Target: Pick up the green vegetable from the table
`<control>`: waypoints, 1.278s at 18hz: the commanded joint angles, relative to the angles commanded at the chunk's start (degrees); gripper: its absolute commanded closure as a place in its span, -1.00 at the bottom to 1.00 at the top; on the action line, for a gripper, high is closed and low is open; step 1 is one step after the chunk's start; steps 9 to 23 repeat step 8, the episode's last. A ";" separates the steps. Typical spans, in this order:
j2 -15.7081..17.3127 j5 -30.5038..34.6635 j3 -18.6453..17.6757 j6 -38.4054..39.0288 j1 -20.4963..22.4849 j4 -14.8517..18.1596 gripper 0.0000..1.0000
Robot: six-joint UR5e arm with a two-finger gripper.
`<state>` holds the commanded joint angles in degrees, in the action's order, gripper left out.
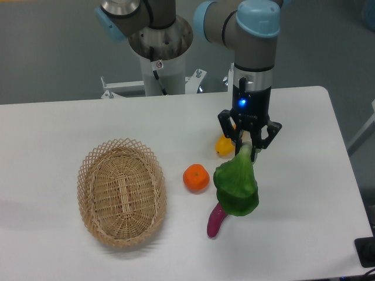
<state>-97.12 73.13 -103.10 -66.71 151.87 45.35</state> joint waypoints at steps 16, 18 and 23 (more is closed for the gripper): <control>0.00 -0.35 0.00 0.00 0.00 0.00 0.35; 0.00 -0.35 0.00 0.00 0.00 0.00 0.35; 0.00 -0.35 0.00 0.00 0.00 0.00 0.35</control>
